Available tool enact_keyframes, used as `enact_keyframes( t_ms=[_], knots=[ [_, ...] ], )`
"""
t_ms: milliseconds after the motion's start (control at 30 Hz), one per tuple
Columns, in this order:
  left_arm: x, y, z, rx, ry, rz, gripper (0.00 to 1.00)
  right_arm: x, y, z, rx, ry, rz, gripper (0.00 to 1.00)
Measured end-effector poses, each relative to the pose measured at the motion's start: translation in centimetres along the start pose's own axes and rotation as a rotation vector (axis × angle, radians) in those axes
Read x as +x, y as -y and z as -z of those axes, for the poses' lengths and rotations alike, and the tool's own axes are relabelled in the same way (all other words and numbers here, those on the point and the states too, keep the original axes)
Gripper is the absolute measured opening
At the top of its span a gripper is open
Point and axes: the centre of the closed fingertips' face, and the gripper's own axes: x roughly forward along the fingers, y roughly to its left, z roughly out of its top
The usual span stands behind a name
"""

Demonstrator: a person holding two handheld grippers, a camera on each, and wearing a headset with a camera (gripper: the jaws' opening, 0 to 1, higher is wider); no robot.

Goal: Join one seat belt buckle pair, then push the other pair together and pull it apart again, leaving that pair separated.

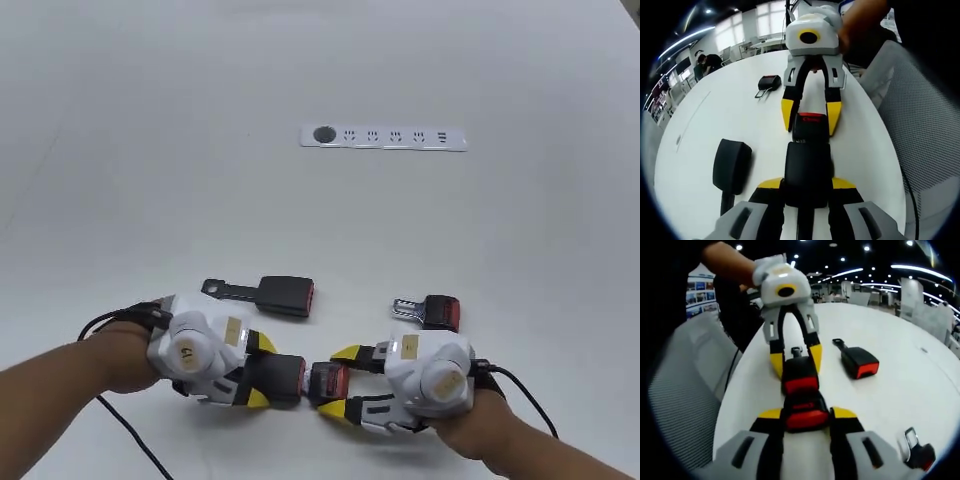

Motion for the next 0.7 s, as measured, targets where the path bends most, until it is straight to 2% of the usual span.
enact_keyframes(
  t_ms=[167, 433, 700],
  knots=[
    [-0.08, -0.01, 0.06, -0.022, 0.043, -0.008, 0.34, -0.06, -0.04, -0.07, -0.006, 0.018, 0.01, 0.34],
    [-0.11, -0.02, 0.01, -0.028, 0.076, 0.002, 0.34, -0.13, -0.11, -0.02, -0.03, 0.029, 0.015, 0.34],
    [-0.15, -0.06, 0.07, -0.026, 0.103, 0.011, 0.34, -0.16, -0.09, -0.01, -0.017, 0.039, 0.019, 0.34]
  ],
)
